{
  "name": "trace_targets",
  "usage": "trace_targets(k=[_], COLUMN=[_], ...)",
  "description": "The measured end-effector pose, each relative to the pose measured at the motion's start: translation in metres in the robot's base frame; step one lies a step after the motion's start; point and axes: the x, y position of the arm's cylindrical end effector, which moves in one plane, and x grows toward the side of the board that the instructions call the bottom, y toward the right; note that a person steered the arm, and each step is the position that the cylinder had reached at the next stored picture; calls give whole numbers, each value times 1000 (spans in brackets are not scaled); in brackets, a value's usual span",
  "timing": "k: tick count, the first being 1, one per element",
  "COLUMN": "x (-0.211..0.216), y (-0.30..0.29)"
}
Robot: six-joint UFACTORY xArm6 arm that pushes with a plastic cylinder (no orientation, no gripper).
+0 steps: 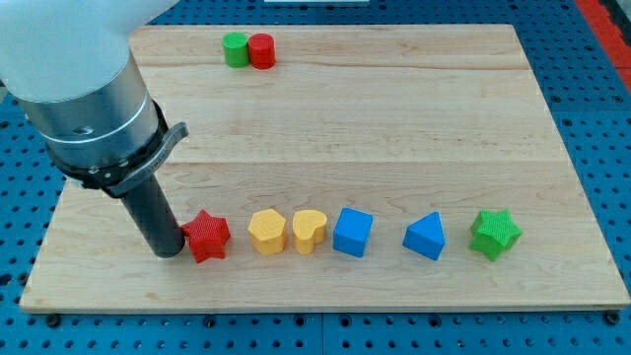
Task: Push the red circle on the left side of red star
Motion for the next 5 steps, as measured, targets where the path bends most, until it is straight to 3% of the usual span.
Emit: trace_targets(k=[2,3,4,5], x=[-7,-43,-104,-192], y=[2,-4,52,130])
